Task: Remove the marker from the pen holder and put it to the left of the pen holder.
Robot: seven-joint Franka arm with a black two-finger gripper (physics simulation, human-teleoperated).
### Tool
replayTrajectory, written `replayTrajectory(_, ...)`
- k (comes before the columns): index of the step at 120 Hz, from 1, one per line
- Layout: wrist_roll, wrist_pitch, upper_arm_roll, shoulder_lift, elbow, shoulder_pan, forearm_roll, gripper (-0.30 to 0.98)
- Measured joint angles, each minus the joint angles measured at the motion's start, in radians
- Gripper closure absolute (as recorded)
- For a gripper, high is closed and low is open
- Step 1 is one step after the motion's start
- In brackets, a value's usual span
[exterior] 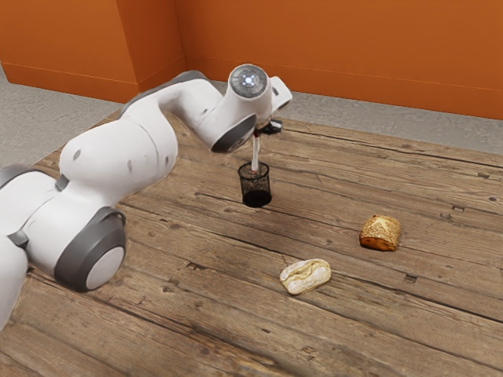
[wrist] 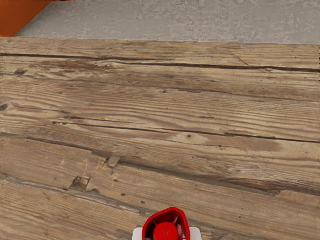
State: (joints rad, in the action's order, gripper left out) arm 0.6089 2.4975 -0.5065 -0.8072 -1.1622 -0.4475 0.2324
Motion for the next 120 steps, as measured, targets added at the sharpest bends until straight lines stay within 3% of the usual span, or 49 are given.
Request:
replayTrajectory(20, 0.018, -0.139, -0.004, 0.166, -0.049, -0.007, 0.008, 0.79)
replayTrajectory(39, 0.006, -0.370, -0.048, 0.255, -0.072, -0.008, 0.006, 0.79)
replayTrajectory(74, -0.078, -0.792, -0.096, 0.266, -0.166, 0.007, -0.042, 0.79)
replayTrajectory(120, -0.224, -0.961, -0.114, 0.247, -0.353, 0.007, -0.050, 0.79)
